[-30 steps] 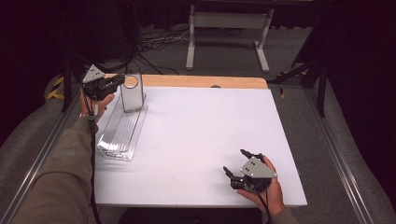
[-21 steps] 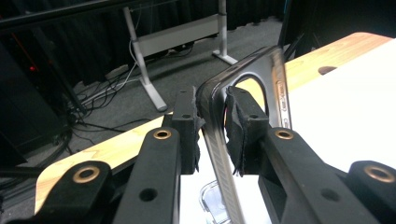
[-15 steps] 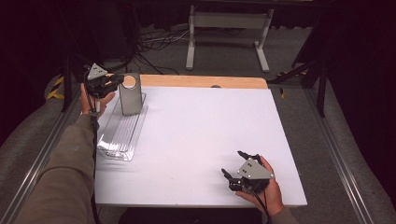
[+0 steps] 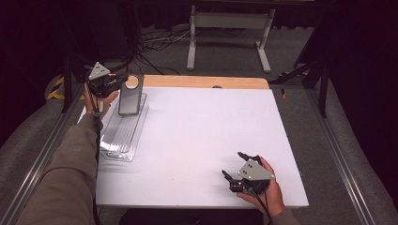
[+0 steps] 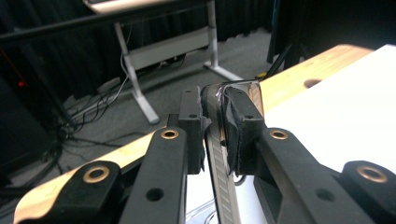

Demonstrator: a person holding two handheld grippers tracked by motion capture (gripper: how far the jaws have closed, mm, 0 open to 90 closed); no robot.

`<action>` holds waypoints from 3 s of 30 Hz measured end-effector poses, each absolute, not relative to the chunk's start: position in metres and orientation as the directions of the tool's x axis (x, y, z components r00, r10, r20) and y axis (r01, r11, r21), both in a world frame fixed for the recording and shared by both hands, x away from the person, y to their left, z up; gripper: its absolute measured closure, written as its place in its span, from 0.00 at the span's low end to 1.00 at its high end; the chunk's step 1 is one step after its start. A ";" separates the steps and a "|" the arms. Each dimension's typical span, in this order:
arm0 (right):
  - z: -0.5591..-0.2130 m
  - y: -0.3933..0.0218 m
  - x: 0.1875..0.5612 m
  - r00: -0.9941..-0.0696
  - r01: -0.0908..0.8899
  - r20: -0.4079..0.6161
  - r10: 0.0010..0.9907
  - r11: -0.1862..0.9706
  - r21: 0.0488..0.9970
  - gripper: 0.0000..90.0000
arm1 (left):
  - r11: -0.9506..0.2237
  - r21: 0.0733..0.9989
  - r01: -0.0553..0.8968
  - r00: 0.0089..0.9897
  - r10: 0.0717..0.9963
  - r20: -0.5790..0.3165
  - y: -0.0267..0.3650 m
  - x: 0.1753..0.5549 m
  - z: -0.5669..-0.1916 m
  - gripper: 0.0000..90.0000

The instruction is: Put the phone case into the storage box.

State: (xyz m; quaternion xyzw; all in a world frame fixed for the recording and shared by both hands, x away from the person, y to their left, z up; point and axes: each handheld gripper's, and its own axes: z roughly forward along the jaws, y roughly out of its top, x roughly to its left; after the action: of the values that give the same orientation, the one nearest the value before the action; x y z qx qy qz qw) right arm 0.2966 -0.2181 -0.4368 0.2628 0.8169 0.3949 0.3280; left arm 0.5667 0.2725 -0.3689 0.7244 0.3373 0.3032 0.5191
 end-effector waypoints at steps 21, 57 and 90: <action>-0.439 -0.215 0.297 -0.671 0.168 -0.328 0.665 0.567 0.806 0.24 | -0.221 0.962 0.161 0.616 0.784 0.078 0.277 0.576 -0.379 0.86; -0.434 -0.215 0.296 -0.669 0.147 -0.340 0.661 0.566 0.811 0.24 | -0.251 0.955 0.159 0.580 0.806 0.115 0.279 0.565 -0.373 0.74; -0.429 -0.216 0.304 -0.660 0.144 -0.323 0.679 0.536 0.832 0.24 | -0.263 0.959 0.108 0.567 0.809 0.158 0.272 0.521 -0.356 0.34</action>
State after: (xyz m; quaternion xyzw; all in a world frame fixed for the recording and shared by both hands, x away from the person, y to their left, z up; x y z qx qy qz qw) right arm 0.3040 -0.2159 -0.4288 0.2527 0.8134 0.4102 0.3259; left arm 0.5205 0.2717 -0.3561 0.7186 0.3188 0.3391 0.5167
